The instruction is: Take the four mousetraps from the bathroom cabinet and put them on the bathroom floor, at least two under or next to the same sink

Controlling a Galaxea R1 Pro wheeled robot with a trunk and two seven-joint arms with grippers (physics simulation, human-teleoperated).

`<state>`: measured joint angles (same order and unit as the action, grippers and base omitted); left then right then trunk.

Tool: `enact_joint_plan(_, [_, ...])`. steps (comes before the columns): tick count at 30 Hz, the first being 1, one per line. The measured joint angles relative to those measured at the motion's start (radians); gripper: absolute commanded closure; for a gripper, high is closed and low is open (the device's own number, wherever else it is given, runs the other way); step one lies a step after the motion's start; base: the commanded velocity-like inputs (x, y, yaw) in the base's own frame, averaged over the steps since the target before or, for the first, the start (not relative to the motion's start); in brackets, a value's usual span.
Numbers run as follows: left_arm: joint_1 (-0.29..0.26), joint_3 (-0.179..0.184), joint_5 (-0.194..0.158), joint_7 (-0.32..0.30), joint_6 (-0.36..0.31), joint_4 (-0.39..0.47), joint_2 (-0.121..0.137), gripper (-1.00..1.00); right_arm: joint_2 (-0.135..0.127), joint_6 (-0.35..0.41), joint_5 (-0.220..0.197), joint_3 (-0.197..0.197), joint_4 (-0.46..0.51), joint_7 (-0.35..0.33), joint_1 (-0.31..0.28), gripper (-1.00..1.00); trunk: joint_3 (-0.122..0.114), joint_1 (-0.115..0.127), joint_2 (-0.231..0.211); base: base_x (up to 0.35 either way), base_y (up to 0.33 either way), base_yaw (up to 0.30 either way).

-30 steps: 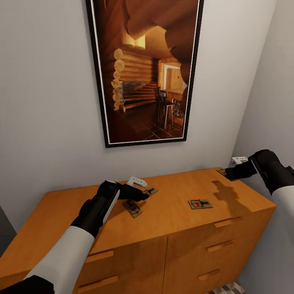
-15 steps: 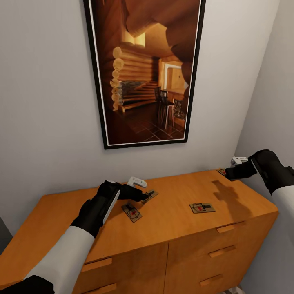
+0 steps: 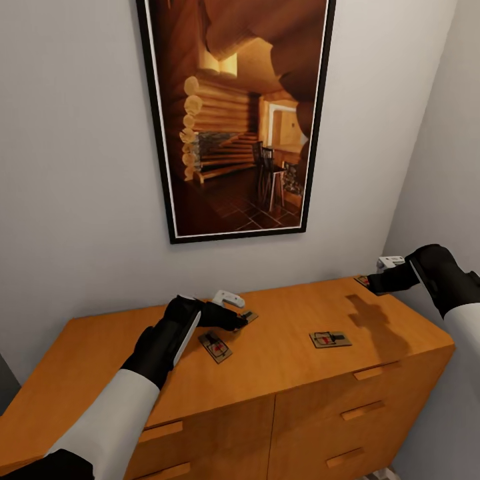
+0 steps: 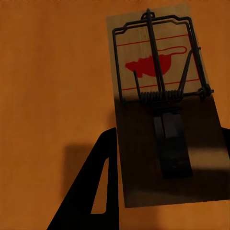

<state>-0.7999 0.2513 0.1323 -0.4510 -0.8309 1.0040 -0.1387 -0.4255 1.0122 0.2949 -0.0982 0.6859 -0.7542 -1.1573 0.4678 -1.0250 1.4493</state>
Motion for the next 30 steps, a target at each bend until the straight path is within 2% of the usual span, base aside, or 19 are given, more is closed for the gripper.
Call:
enact_joint_plan(4, [-0.003,0.000,0.021,0.005,-0.004,-0.004,-0.017,-1.00,0.001,0.000,0.000,-0.001,-0.001,0.000,0.000,1.00,0.000,0.000,0.000,0.000,0.000,0.000])
enact_joint_plan(8, [-0.039,-0.002,0.051,0.022,-0.033,-0.007,-0.029,-1.00,0.001,-0.001,0.000,0.000,-0.006,0.000,0.000,1.00,0.000,0.000,0.000,0.000,0.000,0.000])
enact_joint_plan(15, [-0.066,-0.003,0.060,0.031,-0.083,-0.005,-0.036,-1.00,0.001,-0.004,0.002,0.000,-0.025,0.000,0.000,1.00,0.000,0.000,0.000,0.000,0.000,0.000])
enact_joint_plan(30, [-0.071,0.003,0.070,0.024,-0.091,-0.004,-0.036,-1.00,0.001,-0.008,0.002,0.000,-0.029,0.000,0.000,1.00,0.000,0.000,0.000,0.000,0.000,0.000])
